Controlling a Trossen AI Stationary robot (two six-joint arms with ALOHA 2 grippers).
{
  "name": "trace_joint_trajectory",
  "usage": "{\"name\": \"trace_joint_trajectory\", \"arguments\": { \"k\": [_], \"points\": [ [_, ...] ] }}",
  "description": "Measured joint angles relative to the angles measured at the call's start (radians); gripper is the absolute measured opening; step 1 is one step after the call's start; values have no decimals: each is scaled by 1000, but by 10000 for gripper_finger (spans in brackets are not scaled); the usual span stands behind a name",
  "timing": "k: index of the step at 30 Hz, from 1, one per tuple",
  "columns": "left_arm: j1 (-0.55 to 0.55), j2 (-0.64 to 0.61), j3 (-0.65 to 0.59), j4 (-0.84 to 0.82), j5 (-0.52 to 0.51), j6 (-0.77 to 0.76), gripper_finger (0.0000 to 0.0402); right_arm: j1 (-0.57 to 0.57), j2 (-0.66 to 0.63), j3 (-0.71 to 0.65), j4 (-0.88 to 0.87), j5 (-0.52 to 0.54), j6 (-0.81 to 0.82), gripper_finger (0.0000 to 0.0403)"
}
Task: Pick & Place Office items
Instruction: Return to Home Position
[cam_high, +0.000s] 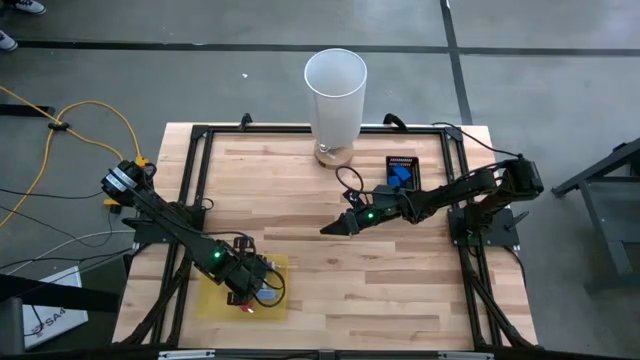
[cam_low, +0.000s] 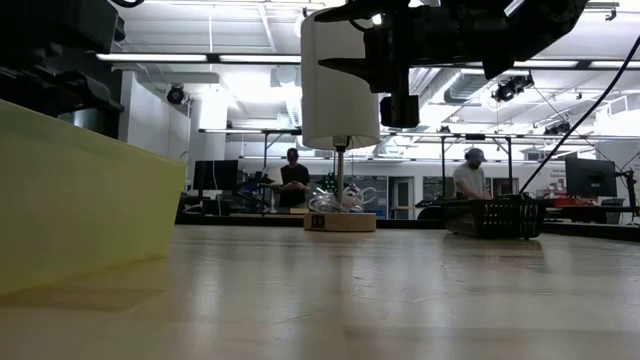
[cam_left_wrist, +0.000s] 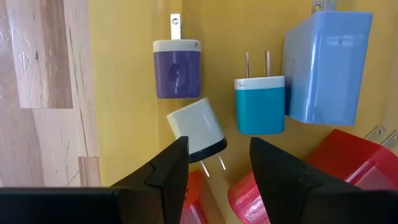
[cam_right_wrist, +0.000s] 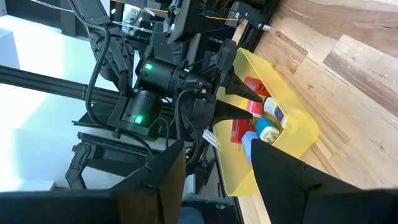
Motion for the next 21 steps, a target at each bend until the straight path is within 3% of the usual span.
{"name": "trace_joint_trajectory", "arguments": {
  "k": [13, 21],
  "points": [
    [0, -6, 0, 12, 0, 2, 164, 0, 0, 0, 0, 0, 0, 169],
    [5, -69, 0, 76, 0, 80, 163, 0, 0, 0, 0, 0, 0, 169]
  ]
}}
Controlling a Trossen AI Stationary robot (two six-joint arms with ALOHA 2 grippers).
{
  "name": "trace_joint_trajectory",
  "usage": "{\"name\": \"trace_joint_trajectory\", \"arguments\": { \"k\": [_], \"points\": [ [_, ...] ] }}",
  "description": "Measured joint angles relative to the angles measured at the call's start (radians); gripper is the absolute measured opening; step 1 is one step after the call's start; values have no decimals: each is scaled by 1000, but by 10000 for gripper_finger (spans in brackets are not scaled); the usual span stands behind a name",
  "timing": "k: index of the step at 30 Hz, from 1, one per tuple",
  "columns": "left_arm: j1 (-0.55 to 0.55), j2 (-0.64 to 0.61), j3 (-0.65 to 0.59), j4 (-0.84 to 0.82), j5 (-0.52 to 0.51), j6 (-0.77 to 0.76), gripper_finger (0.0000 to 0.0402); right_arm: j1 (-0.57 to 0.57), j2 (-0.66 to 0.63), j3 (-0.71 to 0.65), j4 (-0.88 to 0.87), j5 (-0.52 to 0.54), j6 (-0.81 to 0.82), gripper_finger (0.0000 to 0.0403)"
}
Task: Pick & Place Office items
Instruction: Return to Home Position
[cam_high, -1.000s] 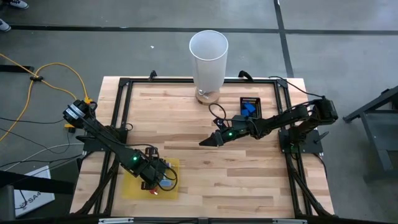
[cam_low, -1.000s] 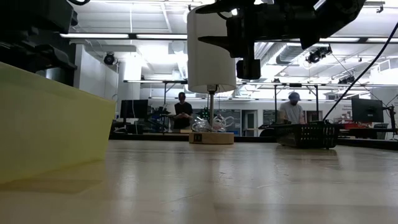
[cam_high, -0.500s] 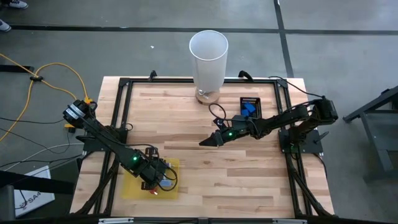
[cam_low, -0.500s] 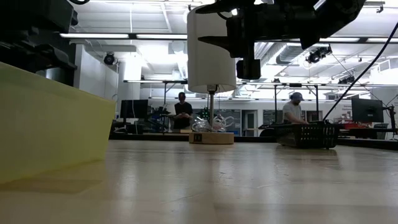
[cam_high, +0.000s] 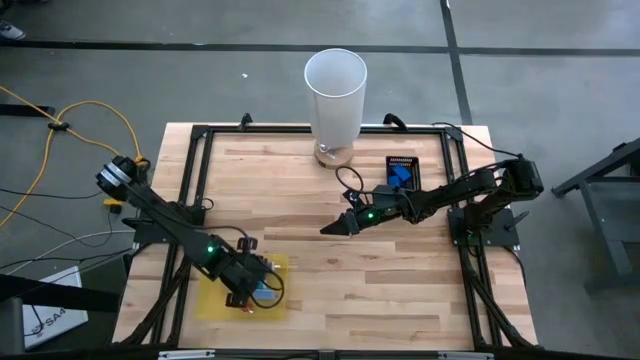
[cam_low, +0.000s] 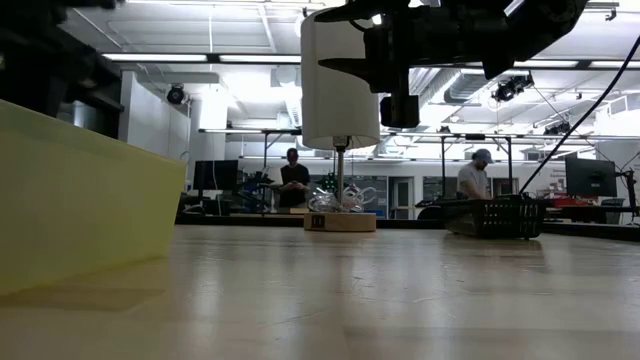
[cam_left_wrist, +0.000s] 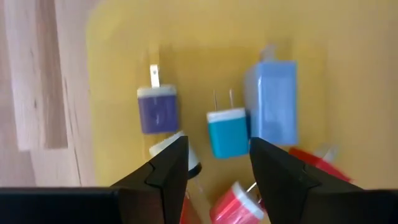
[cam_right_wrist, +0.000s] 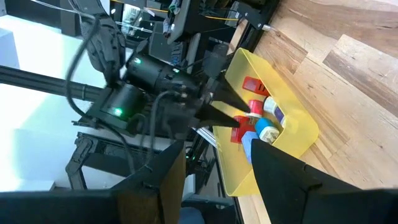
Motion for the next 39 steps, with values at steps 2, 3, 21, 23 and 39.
{"name": "trace_joint_trajectory", "arguments": {
  "k": [2, 3, 21, 23, 39],
  "points": [
    [7, -28, 0, 11, -5, 21, 163, 0, 0, 0, 0, 0, 0, 169],
    [12, -42, 0, 18, -14, 39, 163, 0, 0, 0, 0, 0, 0, 169],
    [102, -223, 0, 256, -150, 676, 163, 0, 0, 0, 0, 0, 0, 169],
    [109, -233, 0, 270, -150, 675, 163, 0, 0, 0, 0, 0, 0, 169],
    [115, -238, 0, 427, -150, 671, 163, 0, 0, 0, 0, 0, 0, 169]
  ]
}}
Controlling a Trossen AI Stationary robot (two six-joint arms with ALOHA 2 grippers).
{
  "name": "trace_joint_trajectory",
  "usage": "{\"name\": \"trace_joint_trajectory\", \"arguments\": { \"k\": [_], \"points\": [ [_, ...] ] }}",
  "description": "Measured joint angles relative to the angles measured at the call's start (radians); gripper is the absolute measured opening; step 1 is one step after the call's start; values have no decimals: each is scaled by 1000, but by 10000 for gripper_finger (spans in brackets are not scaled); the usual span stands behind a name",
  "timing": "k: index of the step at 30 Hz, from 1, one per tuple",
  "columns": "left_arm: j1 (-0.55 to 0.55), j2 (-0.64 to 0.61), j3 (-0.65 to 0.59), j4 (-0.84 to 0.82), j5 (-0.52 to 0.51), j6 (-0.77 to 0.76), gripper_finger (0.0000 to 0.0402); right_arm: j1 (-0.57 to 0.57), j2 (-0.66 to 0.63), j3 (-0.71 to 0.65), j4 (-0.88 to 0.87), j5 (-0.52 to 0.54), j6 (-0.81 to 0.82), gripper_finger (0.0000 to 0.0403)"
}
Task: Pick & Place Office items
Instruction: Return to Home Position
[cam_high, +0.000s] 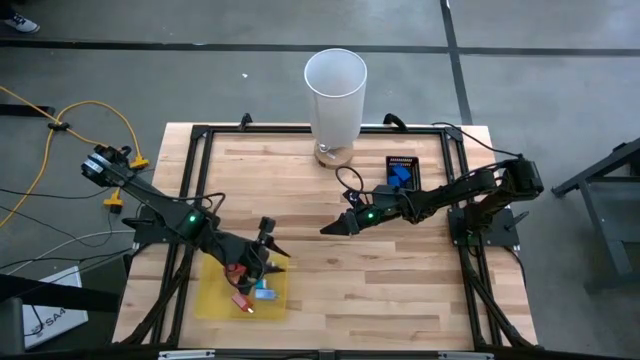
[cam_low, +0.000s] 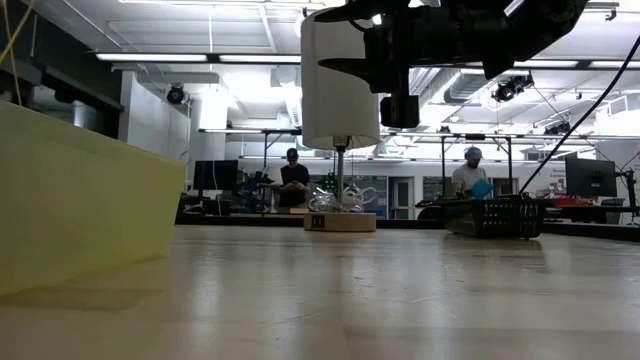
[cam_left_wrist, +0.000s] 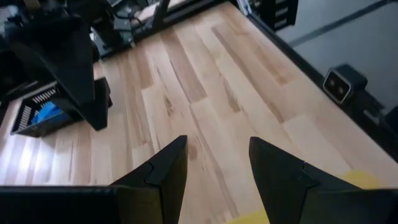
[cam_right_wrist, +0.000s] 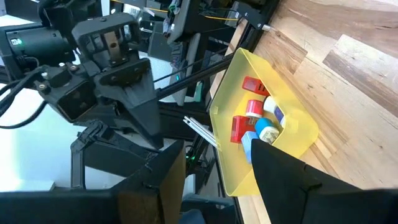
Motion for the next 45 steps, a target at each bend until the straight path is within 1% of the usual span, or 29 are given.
{"name": "trace_joint_trajectory", "arguments": {
  "k": [4, 9, 17, 22, 25, 28, 31, 37, 40, 45],
  "points": [
    [0, 0, 0, 35, 0, 0, 163, 0, 0, 0, 0, 0, 0, 169],
    [15, -12, 0, 34, 10, -45, 163, 0, 0, 0, 0, 0, 0, 169],
    [43, -53, 0, 35, 117, -35, 163, 0, 0, 0, 0, 0, 0, 169],
    [100, -105, -27, 37, 212, -21, 163, 0, 0, 0, 0, 0, 0, 169],
    [160, -161, -79, 63, 297, -21, 163, 0, 0, 0, 0, 0, 0, 169],
    [233, -232, -165, 148, 390, -17, 163, 0, 0, 0, 0, 0, 0, 169],
    [307, -309, -252, 224, 445, -17, 163, 0, 0, 0, -1, 0, 0, 169],
    [436, -455, -380, 228, 464, -17, 163, 0, 0, 0, -2, 0, 0, 169],
    [483, -526, -433, 227, 464, -23, 163, 0, 0, 0, -6, 0, 0, 169],
    [552, -608, -499, 238, 457, -40, 163, 0, 0, 0, -7, 0, 0, 169]
  ]
}}
